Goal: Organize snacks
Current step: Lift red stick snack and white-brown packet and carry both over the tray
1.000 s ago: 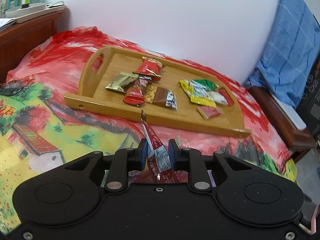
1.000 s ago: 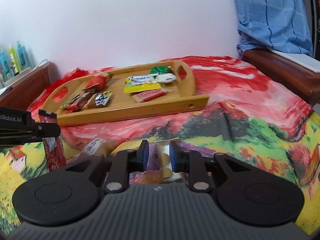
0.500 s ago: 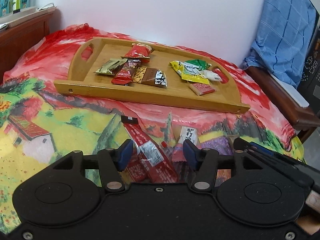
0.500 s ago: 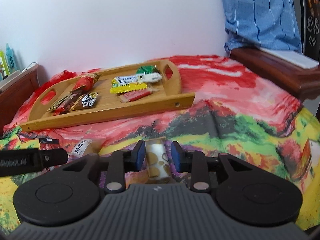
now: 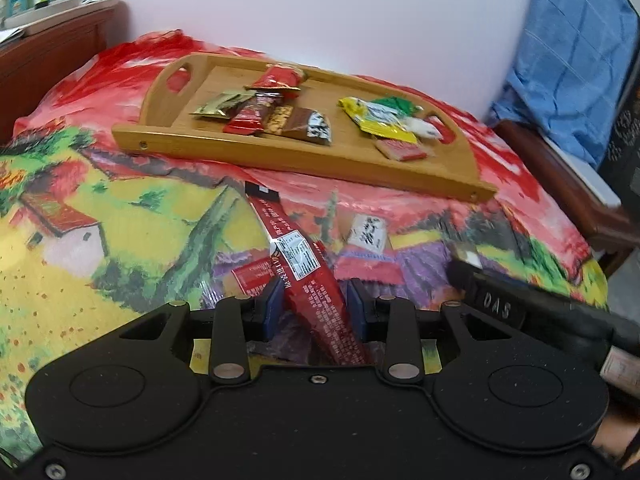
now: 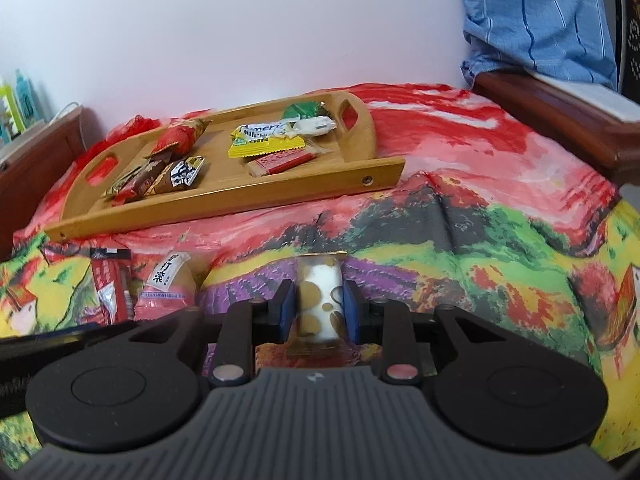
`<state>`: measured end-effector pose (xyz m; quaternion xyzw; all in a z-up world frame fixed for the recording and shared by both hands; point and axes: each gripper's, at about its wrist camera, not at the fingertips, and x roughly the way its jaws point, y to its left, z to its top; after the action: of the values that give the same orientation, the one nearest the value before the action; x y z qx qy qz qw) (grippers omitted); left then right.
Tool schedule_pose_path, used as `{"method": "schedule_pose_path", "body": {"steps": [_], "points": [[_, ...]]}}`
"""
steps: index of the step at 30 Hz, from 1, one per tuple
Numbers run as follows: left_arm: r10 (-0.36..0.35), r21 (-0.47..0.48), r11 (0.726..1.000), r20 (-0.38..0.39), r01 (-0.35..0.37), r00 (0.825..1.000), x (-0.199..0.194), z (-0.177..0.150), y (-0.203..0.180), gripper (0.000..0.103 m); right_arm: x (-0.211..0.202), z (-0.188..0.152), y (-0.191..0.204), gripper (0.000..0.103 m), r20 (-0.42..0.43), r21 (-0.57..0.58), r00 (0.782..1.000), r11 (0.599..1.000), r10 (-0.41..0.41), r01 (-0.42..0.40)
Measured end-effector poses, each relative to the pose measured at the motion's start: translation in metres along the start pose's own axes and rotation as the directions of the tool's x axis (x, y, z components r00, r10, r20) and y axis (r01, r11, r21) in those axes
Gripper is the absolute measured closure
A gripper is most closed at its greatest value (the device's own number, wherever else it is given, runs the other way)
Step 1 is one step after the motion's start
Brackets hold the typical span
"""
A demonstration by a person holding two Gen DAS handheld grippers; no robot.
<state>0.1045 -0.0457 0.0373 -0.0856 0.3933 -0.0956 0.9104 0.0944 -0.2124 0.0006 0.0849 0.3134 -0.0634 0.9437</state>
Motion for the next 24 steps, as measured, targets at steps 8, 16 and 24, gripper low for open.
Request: {"method": "schedule_pose_path", "body": {"steps": [8,16,24], "points": [[-0.065,0.058,0.996,0.012,0.065,0.998,-0.008,-0.003,-0.002,0.093,-0.005,0.001,-0.004,0.076,-0.007,0.033,0.998,0.998,0.057,-0.057],[-0.044,0.051,0.998,-0.008,0.044,0.999,-0.005,-0.001,-0.003,0.091,-0.004,0.0,0.001,0.059,-0.004,0.016,0.997,0.997,0.072,-0.072],[-0.071,-0.025,0.997,-0.066,0.07,0.995,0.01,-0.001,0.002,0.082,0.001,-0.008,0.026,0.06,0.014,-0.162,1.0,0.987,-0.01,0.013]]}}
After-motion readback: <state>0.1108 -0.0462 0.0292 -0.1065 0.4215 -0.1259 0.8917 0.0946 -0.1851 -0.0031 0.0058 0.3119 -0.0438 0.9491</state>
